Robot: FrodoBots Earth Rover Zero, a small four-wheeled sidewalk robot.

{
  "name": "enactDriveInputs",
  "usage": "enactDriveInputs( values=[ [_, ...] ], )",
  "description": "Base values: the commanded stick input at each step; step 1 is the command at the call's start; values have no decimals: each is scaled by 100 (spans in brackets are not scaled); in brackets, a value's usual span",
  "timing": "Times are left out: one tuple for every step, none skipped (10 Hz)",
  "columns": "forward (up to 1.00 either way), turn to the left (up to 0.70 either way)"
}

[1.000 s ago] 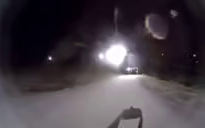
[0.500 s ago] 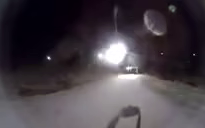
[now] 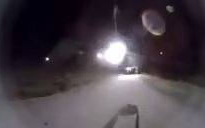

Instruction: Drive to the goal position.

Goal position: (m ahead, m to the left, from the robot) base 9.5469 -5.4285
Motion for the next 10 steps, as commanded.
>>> enactDriveInputs(
  values=[
    [100,-35],
    [100,-25],
    [100,-6],
    [100,0],
    [100,0],
    [100,0],
    [100,0],
    [100,-3],
    [100,-17],
    [100,-34]
  ],
)
